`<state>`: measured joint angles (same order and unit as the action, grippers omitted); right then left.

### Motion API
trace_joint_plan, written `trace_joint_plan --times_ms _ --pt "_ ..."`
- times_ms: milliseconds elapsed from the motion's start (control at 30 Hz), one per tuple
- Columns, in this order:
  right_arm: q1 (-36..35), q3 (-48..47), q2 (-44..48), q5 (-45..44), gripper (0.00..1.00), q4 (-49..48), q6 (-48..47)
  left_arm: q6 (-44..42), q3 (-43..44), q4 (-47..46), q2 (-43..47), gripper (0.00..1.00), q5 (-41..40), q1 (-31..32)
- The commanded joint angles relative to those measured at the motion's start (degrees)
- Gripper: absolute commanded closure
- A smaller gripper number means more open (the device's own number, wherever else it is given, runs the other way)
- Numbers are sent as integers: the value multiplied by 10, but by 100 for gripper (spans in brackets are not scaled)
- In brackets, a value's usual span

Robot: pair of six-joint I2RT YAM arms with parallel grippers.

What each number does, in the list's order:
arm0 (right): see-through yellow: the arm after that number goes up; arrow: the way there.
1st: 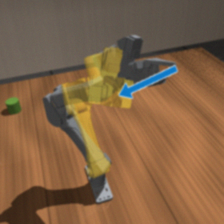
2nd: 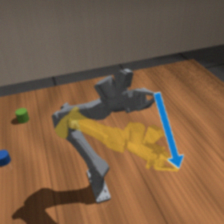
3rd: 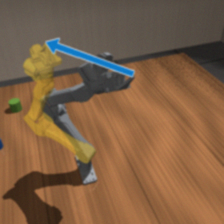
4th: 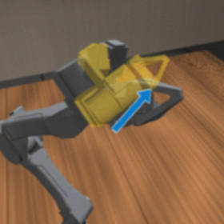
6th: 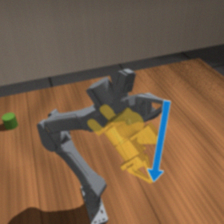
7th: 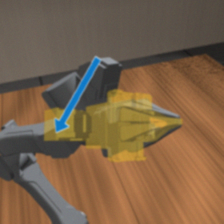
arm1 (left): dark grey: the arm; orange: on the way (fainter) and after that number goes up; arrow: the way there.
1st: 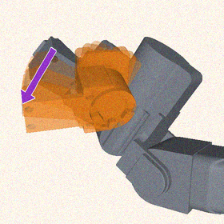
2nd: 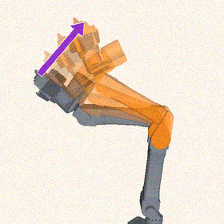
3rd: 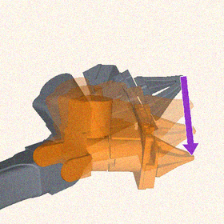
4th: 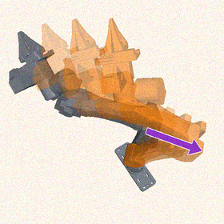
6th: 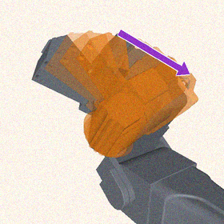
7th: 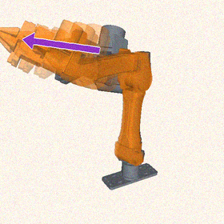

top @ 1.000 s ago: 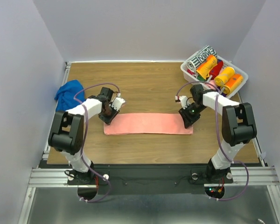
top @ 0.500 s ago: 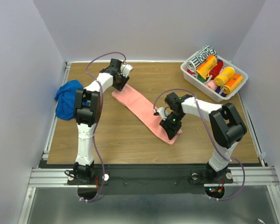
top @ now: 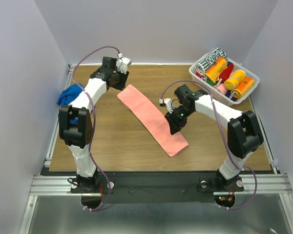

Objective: Roll the towels
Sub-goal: Fold the towel

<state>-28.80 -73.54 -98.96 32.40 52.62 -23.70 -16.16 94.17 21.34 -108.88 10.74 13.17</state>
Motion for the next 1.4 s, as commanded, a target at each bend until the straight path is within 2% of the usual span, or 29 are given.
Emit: trace_joint_plan --times_ms 0,233,433,667,767,833,900,967,1033,1133,1167,1200,1233,1267,1333,1367 --pt "16 -14 -37 -57 62 -18 -6 81 -79 -35 24 56 44 33" --pt "19 29 -69 -81 66 -41 -13 124 -107 -50 -4 62 70 52" --pt "16 74 -66 -27 67 -41 1 123 -66 -39 -99 65 50 52" --pt "2 83 -101 115 67 -49 36 92 100 4 -224 66 76 55" --pt "1 74 -122 160 67 -86 70 82 178 9 -278 66 73 56" --pt "-5 62 -139 172 66 -113 95 76 225 12 -307 64 71 56" --pt "-15 46 -152 182 64 -146 122 74 310 29 -348 60 65 56" --pt "-21 10 -174 188 63 -172 150 68 374 38 -366 57 95 49" --pt "-22 -17 -187 195 60 -180 166 66 385 26 -354 50 110 45" --pt "-22 -36 -167 195 56 -183 186 47 349 -6 -279 39 152 41" --pt "-22 -30 -128 195 50 -183 186 43 306 -17 -220 33 163 40" --pt "-22 -14 -105 194 47 -184 188 37 281 -37 -189 22 172 39" --pt "-22 -5 -81 188 44 -186 189 35 255 -48 -156 20 176 38" --pt "-22 2 -54 178 36 -185 189 38 195 -61 -85 19 180 36" --pt "-22 23 10 167 31 -185 186 40 132 -95 -14 1 180 29" --pt "-22 29 26 166 32 -185 183 38 75 -100 55 1 176 28"
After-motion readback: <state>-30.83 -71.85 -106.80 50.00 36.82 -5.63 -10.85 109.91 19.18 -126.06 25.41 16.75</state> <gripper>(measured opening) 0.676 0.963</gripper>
